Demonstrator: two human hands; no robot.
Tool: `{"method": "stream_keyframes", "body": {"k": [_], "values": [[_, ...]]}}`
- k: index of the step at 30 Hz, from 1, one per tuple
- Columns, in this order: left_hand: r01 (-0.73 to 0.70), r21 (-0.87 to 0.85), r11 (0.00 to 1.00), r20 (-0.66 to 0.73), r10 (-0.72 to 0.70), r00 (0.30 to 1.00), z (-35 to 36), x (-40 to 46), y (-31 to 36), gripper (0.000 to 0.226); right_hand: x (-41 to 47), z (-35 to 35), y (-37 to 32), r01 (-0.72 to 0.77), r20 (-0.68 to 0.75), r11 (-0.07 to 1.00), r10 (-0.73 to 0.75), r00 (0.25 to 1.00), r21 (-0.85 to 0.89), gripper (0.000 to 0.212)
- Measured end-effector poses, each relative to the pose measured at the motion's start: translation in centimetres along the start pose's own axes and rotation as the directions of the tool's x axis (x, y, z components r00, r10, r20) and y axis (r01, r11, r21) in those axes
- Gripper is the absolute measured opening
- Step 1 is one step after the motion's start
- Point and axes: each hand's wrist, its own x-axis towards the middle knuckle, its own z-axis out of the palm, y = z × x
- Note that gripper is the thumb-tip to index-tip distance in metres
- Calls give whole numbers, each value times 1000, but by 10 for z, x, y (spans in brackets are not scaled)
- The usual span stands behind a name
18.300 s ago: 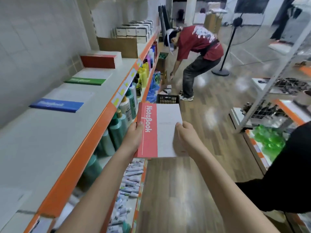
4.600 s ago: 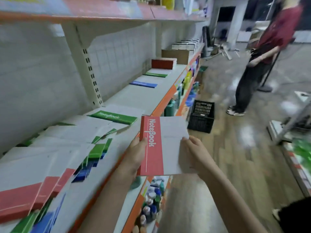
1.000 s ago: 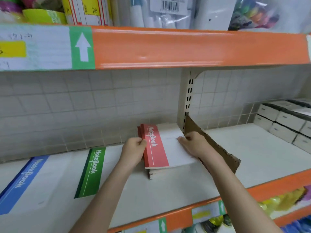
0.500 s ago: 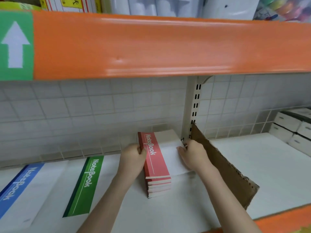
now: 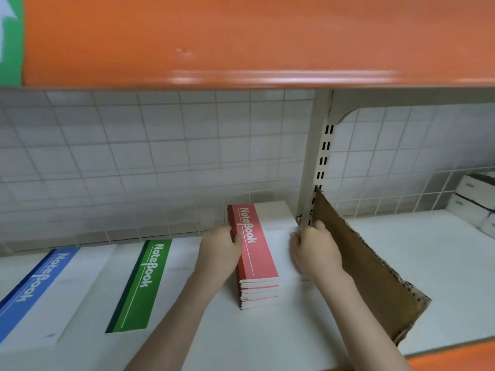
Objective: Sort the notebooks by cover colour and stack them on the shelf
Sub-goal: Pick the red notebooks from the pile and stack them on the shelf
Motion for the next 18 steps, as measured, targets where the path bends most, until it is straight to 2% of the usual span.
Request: {"method": "stream_keyframes", "body": {"k": [3, 7, 18], "values": [[-18, 82, 996, -39, 21, 999, 3, -4, 2, 31, 1, 2, 0, 11, 23, 1000, -11, 1000, 8, 31], [1, 44, 999, -53, 2, 999, 8, -8, 0, 28, 1, 3, 1, -15, 73, 998, 11, 997, 55, 29], [19, 13, 1000, -99, -18, 995, 11, -11, 2, 30, 7, 2, -6, 56, 126, 975, -29, 992, -216, 30]]}}
